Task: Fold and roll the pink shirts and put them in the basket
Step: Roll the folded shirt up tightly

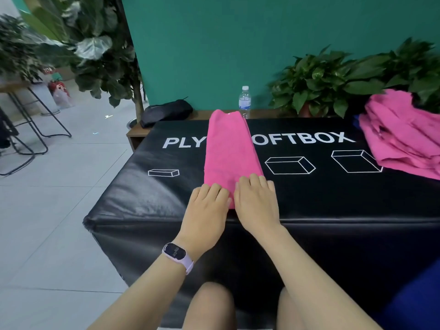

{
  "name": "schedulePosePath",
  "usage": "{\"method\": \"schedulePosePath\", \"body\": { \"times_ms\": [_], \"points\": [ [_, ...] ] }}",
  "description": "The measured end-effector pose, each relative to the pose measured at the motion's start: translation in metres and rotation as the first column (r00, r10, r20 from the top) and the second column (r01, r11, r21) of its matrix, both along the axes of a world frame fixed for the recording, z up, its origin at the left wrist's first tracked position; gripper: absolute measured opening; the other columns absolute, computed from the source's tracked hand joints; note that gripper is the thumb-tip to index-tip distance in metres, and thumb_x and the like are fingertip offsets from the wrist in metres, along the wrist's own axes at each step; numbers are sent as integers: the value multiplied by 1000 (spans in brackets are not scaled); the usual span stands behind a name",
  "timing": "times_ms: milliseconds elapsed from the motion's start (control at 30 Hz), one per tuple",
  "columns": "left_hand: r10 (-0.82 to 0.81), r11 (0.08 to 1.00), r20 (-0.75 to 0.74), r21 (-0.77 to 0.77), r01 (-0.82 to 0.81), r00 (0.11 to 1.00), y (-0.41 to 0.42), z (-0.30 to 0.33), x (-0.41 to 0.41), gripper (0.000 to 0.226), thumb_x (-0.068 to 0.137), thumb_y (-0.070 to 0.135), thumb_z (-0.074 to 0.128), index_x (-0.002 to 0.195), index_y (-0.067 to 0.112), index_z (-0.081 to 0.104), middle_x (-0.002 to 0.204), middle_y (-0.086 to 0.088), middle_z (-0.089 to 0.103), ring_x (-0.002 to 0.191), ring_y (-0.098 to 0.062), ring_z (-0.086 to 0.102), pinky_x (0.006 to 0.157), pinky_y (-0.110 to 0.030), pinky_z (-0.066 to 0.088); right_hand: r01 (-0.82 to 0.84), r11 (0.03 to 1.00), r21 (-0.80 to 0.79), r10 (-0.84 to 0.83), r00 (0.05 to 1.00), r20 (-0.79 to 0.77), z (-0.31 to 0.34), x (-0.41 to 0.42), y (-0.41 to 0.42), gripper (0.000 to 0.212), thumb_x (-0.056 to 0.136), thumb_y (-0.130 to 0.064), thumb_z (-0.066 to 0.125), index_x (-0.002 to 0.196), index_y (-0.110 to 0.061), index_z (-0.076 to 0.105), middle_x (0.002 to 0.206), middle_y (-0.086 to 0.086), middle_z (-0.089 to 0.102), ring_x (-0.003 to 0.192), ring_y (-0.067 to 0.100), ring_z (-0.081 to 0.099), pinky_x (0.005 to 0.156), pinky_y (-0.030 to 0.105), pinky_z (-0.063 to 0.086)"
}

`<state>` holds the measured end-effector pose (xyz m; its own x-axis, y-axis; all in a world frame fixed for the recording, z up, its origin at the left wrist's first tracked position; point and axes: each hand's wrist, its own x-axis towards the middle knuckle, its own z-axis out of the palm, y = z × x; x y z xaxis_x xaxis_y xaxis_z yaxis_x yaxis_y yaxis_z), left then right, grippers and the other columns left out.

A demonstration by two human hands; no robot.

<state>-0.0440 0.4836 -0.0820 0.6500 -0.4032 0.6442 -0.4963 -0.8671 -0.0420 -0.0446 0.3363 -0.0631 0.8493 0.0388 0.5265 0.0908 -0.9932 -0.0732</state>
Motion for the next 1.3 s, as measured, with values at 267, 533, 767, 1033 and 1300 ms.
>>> {"method": "schedulePosePath", "body": {
  "times_ms": [267,533,767,1033,1300],
  "points": [
    [0,1000,-226,2,1,974,-1,20,29,27,104,22,39,82,16,54,80,0,54,76,-27,47,70,-41,37,40,999,28,-39,999,-8,-16,-8,-3,43,108,-36,16,99,-19,55,98,-2,53,92,21,48,87,38,40],
    [202,978,-164,79,-191,966,-20,19,15,28,103,26,28,93,18,52,91,-1,52,82,-26,46,73,-38,31,4,998,-58,-14,986,-164,8,26,-7,36,108,-25,33,91,-14,62,91,5,68,86,29,64,78,41,44],
    [267,936,-183,282,-210,946,-22,29,45,38,99,25,14,93,23,52,100,0,57,91,-27,44,78,-40,26,81,996,33,-75,987,-140,2,40,-2,37,110,-33,30,112,-12,60,115,7,60,108,27,52,92,39,37],
    [193,978,-224,115,-171,955,-18,26,61,25,103,33,25,90,18,42,88,-3,61,74,-25,35,68,-37,22,42,999,-19,-45,985,-168,3,53,-8,41,110,-31,25,106,-13,61,102,3,69,97,27,63,85,40,42],
    [244,966,-239,140,-215,940,-19,21,53,44,102,33,8,103,20,50,100,0,51,89,-26,42,76,-37,29,26,999,39,-17,975,-220,13,68,-7,48,111,-34,20,113,-10,61,102,7,70,95,28,64,83,40,44]
  ]
}}
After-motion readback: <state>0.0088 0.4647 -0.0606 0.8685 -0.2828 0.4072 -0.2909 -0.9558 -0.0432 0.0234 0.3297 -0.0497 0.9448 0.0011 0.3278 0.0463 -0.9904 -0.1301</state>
